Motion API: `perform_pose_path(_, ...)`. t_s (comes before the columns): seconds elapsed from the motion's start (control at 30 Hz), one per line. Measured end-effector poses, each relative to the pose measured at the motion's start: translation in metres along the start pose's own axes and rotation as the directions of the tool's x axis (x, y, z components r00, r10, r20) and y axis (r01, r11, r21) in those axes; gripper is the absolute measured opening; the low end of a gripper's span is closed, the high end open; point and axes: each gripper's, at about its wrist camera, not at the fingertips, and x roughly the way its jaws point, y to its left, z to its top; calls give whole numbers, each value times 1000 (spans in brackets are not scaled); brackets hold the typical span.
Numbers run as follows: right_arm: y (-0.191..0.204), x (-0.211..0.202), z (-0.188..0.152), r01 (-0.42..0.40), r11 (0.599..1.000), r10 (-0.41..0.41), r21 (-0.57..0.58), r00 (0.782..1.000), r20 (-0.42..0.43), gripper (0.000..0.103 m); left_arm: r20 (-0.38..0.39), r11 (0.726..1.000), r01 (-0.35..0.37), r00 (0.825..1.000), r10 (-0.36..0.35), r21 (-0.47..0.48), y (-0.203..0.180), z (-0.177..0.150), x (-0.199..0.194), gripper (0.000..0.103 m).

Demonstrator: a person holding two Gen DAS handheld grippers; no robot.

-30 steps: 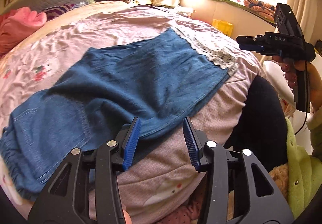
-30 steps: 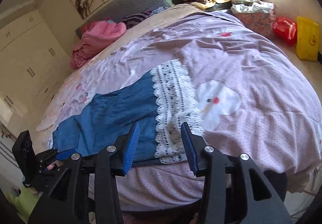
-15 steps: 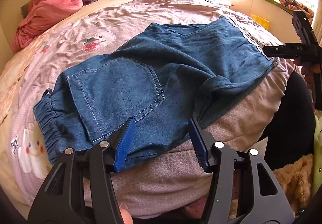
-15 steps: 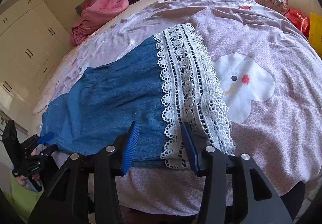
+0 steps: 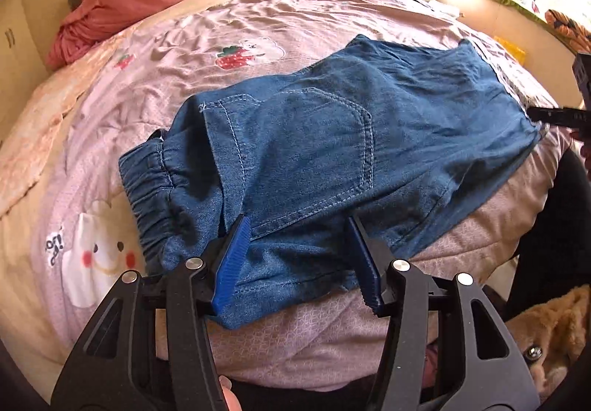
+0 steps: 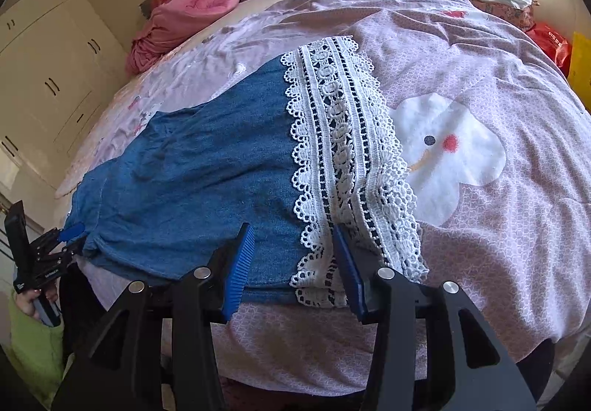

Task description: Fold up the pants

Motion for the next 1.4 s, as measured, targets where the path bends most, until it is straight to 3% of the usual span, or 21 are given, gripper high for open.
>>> perform_pose_path(0.17,3,1,-2,17,999,-17,-33,1000,0,44,-8,1000,20,1000,-20,15,-7,-8,3,47)
perform_pose_path(0.27,5,-3,2,11,1000,-11,-26,1000,-6,44,10,998,60,998,-60,-1,-8,-3,-9,54)
perform_pose_path(0.3,6,-7,4,0,1000,0,-26,1000,2,47,26,997,78,997,-78,4,-11,0,-14,61)
perform_pose_path(0.37,8,-20,10,-12,999,13,-36,999,42,55,81,995,92,992,-94,36,-20,11,-32,65)
perform_pose_path(0.47,6,-36,27,-11,999,16,-48,995,96,57,149,991,102,982,-114,81,-34,34,-46,74)
perform_pose_path(0.6,-4,-36,61,5,999,1,-47,992,126,58,181,986,140,971,-155,93,-50,75,-37,77)
perform_pose_path(0.77,-21,-13,103,-18,1000,20,-16,995,103,58,148,987,140,978,-150,76,-64,127,2,77)
perform_pose_path(0.97,-39,23,137,-16,1000,15,13,998,55,58,83,988,130,987,-137,81,-67,168,50,77)
perform_pose_path(1.27,-49,62,157,-42,999,42,24,999,-7,58,-38,987,128,992,-125,95,-59,182,112,77)
perform_pose_path(1.3,-49,66,157,-56,998,57,18,998,-18,52,-47,987,129,991,-126,91,-59,183,117,77)
perform_pose_path(1.33,-48,68,156,-61,998,61,8,998,-22,37,-56,988,132,990,-128,84,-58,184,121,76)
perform_pose_path(1.37,-46,68,155,-49,999,49,-15,999,-17,26,-66,987,144,988,-140,75,-58,184,126,64)
perform_pose_path(1.4,-43,66,153,-46,998,46,-35,999,-9,22,-80,984,168,983,-163,64,-58,184,130,39)
